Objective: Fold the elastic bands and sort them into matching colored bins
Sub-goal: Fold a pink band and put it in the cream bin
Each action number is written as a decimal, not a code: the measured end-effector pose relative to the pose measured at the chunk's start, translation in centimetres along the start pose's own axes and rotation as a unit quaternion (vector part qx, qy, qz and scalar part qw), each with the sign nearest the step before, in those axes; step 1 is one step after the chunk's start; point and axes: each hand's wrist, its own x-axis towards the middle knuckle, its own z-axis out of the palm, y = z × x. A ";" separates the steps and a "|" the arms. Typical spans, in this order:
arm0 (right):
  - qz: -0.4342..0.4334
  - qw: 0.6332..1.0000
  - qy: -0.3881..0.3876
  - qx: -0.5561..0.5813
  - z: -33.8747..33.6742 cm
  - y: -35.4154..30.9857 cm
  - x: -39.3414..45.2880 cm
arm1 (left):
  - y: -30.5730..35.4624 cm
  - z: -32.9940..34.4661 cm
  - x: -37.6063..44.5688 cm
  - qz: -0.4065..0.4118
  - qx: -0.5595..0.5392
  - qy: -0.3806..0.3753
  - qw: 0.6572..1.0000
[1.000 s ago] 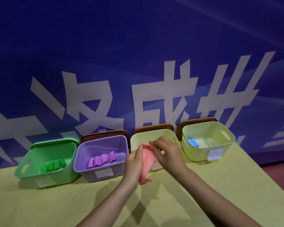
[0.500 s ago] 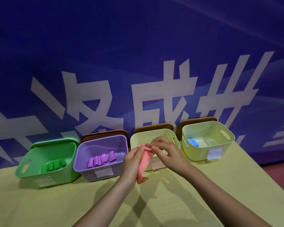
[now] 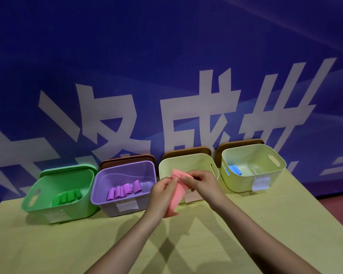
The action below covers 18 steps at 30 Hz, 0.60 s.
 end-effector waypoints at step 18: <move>-0.115 0.971 0.084 -0.193 0.5 1.5 -0.4 | 0.4 0.0 -0.2 -0.063 -0.061 -0.017 0.996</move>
